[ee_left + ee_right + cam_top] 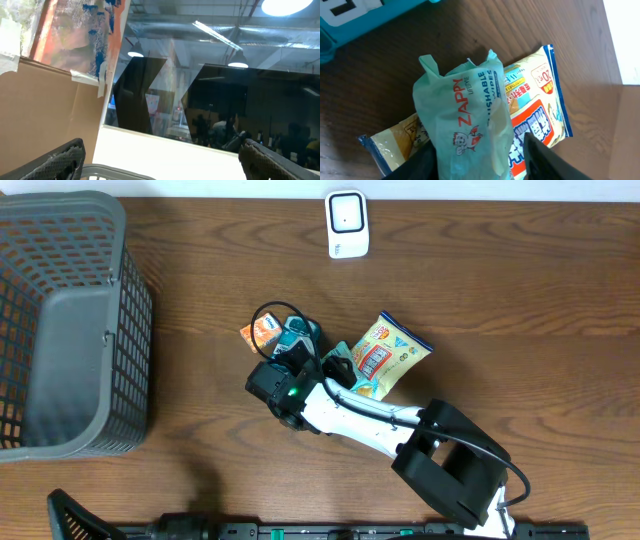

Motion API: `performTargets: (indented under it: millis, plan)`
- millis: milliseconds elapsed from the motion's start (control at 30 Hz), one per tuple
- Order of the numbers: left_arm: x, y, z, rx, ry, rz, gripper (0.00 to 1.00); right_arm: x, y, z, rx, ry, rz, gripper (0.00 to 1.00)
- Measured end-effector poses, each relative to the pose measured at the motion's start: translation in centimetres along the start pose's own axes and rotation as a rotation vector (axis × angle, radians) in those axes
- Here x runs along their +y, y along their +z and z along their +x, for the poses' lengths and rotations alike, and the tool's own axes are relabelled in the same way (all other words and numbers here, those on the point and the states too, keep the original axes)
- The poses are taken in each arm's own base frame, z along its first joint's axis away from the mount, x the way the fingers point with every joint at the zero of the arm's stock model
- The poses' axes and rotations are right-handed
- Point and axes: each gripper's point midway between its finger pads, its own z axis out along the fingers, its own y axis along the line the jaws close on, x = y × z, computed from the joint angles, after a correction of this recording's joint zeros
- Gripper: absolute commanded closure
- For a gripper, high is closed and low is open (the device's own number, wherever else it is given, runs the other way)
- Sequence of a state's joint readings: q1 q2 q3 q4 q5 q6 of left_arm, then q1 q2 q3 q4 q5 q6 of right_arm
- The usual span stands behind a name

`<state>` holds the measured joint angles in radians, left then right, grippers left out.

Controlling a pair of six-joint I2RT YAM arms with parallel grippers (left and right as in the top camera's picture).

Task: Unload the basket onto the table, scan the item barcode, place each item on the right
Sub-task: 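Reach the right gripper to the wipes pack and grasp it, then lift the wipes pack and carry it toward the white scanner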

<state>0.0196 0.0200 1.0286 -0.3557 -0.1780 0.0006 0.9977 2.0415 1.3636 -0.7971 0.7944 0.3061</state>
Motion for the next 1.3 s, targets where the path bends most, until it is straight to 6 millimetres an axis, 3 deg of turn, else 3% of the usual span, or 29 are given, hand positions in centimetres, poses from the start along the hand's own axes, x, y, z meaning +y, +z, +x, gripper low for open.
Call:
performTargets:
  millis: [167, 333, 433, 700, 800, 1067, 1200, 1300]
  plan:
    - [0.0, 0.0, -0.1, -0.002, -0.001, 0.000, 0.02, 0.2, 0.3, -0.2, -0.001, 0.011, -0.010, 0.53]
    - [0.0, 0.0, -0.3, -0.012, -0.002, 0.001, 0.02, 1.0, 1.9, 0.7, 0.036, -0.011, -0.001, 0.71]
    - [0.0, 0.0, -0.3, -0.013, -0.003, 0.001, 0.02, 1.4, 2.4, 0.9, 0.043, -0.028, 0.010, 0.77]
    - [0.0, 0.0, -0.3, -0.013, -0.003, 0.001, 0.02, 2.3, 1.1, 0.1, 0.032, -0.035, -0.033, 0.91]
    - [0.0, 0.0, -0.3, -0.013, -0.003, 0.001, 0.02, 3.1, 0.0, -0.5, 0.049, -0.036, -0.103, 0.99]
    - [0.0, 0.0, -0.3, -0.013, -0.003, 0.001, 0.02, 4.3, -2.3, -1.8, 0.168, 0.032, -0.395, 0.99]
    - [0.0, 0.0, -0.3, -0.014, -0.003, 0.001, 0.02, 5.1, -3.6, -1.5, 0.261, 0.115, -0.662, 0.99]
    - [0.0, 0.0, -0.5, -0.020, -0.005, 0.001, 0.02, 4.0, -5.5, -2.0, 0.307, 0.201, -0.889, 0.99]
